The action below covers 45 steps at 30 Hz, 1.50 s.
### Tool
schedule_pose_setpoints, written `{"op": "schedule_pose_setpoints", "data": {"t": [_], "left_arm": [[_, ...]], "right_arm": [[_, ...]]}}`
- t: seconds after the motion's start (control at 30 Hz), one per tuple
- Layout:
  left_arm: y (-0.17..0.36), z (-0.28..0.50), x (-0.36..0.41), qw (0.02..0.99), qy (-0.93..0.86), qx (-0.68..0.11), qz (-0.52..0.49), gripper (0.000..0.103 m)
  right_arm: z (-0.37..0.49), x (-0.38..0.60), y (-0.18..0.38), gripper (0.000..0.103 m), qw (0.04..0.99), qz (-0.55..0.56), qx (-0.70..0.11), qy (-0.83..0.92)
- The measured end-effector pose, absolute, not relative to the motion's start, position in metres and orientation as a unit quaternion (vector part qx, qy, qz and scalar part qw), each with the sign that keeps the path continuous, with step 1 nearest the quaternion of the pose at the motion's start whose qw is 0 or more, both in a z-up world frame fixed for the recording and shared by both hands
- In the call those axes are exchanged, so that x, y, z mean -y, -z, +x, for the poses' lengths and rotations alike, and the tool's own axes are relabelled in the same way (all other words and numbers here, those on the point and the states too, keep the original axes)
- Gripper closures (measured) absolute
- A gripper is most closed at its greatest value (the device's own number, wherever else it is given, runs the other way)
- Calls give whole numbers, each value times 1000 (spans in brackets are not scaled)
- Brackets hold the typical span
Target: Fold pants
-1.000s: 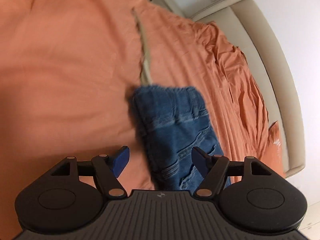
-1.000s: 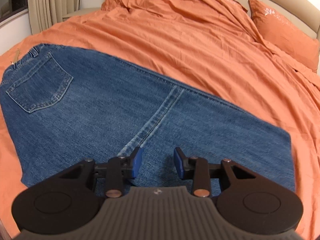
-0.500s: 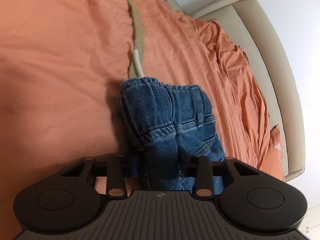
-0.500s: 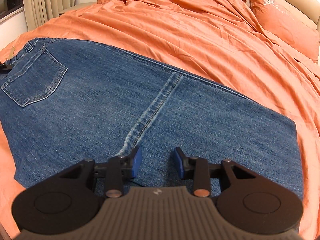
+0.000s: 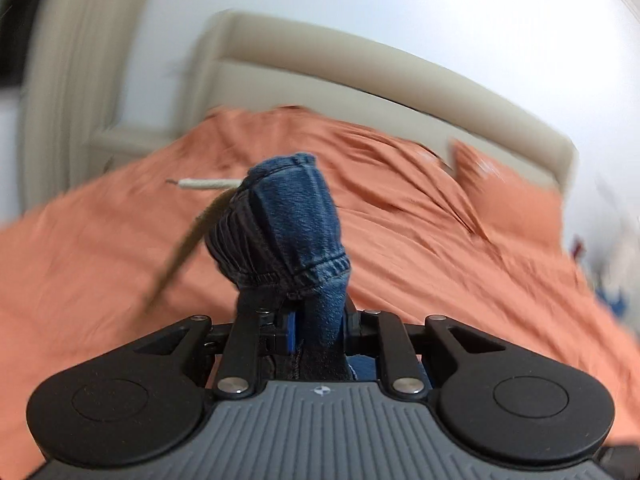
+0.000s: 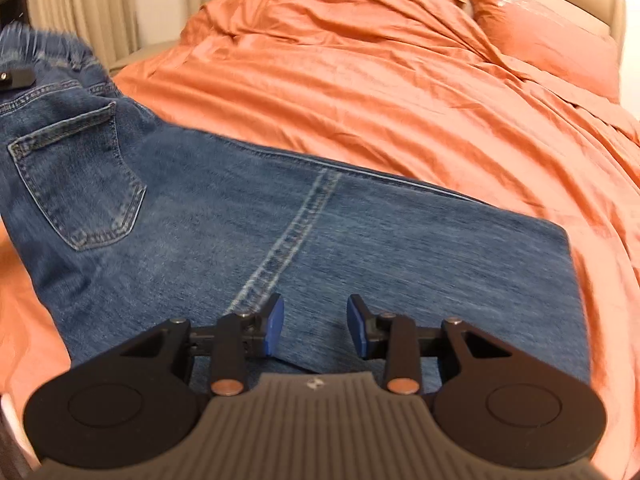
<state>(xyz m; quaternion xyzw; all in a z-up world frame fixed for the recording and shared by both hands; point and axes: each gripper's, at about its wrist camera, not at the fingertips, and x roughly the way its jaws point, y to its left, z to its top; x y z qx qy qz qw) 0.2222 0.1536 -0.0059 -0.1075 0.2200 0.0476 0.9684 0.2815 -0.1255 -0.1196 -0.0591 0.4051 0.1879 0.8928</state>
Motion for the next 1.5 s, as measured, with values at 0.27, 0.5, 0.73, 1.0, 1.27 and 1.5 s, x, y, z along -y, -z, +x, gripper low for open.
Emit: {"op": "schedule_pose_setpoints", "data": {"t": [0.27,0.5,0.73,1.0,1.27,1.5], "left_arm": [[38,241,-20,953,50,-288,81,82],[99,243,7,894,145,-411,103,80],[99,258,-21,885,164,-436,20,73],[91,252,-28,889,169,-425,7,60],[62,226,-27,921,199,-333,28,17],[59,253,-97,919,131,-333,-165,23]], "right_arm": [[277,164,123,71,902,10,-407,-147],[282,189,136,71,897,59,-425,-109],[284,190,139,70,896,68,-425,-111],[279,190,137,69,897,68,-422,-111],[273,185,132,66,901,57,-416,-108],[267,179,118,64,903,71,-402,-132]]}}
